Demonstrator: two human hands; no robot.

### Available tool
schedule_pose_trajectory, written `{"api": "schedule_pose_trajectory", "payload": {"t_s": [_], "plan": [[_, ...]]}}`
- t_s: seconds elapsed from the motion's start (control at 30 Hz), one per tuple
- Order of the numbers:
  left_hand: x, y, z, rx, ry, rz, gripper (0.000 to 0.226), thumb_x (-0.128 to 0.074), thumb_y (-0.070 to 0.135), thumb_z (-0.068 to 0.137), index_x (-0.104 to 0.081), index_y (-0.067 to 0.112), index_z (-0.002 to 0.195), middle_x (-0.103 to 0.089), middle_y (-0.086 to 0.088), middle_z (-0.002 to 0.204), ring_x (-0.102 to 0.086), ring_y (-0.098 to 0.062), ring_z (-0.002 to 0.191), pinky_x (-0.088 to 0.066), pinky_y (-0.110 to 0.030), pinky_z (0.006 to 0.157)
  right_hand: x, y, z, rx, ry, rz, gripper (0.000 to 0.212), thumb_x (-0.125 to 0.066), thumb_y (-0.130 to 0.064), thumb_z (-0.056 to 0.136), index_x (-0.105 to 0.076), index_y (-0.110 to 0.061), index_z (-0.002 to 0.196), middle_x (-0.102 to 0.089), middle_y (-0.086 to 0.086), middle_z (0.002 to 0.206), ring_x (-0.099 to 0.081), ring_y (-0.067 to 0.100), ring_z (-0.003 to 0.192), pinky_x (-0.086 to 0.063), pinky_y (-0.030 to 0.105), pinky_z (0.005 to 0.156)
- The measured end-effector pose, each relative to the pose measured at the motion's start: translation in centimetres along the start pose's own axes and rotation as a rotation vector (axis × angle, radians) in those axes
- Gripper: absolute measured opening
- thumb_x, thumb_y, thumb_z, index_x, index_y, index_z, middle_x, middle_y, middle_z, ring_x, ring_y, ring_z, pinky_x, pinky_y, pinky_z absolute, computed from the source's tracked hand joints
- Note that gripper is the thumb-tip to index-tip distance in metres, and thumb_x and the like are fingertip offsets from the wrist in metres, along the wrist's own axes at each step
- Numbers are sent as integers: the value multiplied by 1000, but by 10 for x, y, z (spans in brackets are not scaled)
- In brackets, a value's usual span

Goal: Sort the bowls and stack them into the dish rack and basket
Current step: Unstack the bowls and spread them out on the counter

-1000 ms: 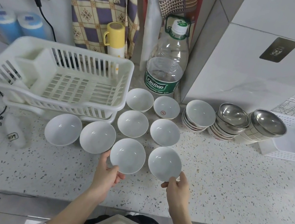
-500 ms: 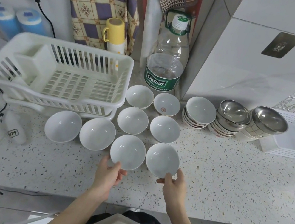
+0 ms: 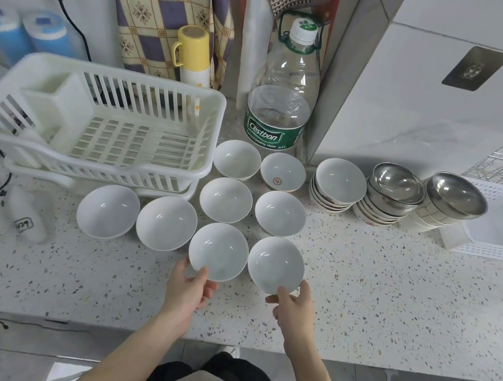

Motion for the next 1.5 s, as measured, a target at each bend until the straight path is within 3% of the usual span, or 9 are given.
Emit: {"api": "schedule_pose_trajectory", "payload": {"t_s": [0.3,0.5,0.63,0.9,1.07,1.17,1.3,1.5], "plan": [[3,-10,-15,125,-150,15,37,-59,35,97,-39,28,127,-74,-18,92,-42,-8,40,-30,-19,35,-1,-2,-5,-68,1,96,56,-56,-20,89,-39,-33,140,-73,2,74,-46,13,52,-36,20,40],[1,-23,-32,161,-200,211,27,-55,36,99,-54,13,111,-66,-9,78,-45,-6,42,-32,-18,37,0,-4,-13,-90,10,121,58,-56,-26,91,-35,-38,143,-74,1,81,-47,10,51,-35,19,40],[-10,-14,-44,106,-290,307,30,-54,37,99,-61,8,99,-62,-6,74,-46,-7,42,-30,-18,38,16,0,-19,-115,61,169,55,-56,-33,94,-35,-31,145,-75,-1,86,-48,8,49,-34,18,39],[-58,25,-52,-43,-344,305,27,-55,41,98,-55,15,106,-62,-3,77,-44,-8,44,-29,-19,39,82,-13,1,-68,183,260,29,-53,-24,97,-56,-21,126,-76,-3,83,-46,7,45,-33,17,37],[-119,54,-33,-106,-299,203,24,-58,38,98,-52,23,115,-68,-1,75,-45,-9,43,-28,-19,38,122,-48,38,-9,162,239,25,-51,-21,98,-60,-19,121,-75,-1,85,-45,11,48,-32,18,38],[-162,69,-14,-127,-268,174,33,-58,36,98,-45,25,126,-72,-1,74,-45,-9,40,-27,-19,36,146,-68,61,36,156,222,24,-51,-21,98,-61,-19,119,-75,-1,84,-44,13,51,-33,18,40],[-210,84,16,-141,-203,205,59,-58,40,97,-26,30,146,-74,-11,90,-46,-8,38,-28,-19,34,164,-85,86,76,97,190,23,-51,-20,98,-62,-18,118,-75,0,84,-43,12,51,-33,16,38],[-251,108,55,-146,-113,311,73,-54,42,97,-10,36,154,-76,-10,83,-41,-10,34,-28,-19,33,164,-93,111,58,-3,131,22,-51,-19,97,-66,-16,114,-75,1,84,-44,13,54,-34,15,39]]}}
Point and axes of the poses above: each hand's wrist, its own z-axis towards the middle knuckle, its own x-axis out of the back of the hand, y = z × x, the point moved 4 cm from there along z, towards the middle knuckle
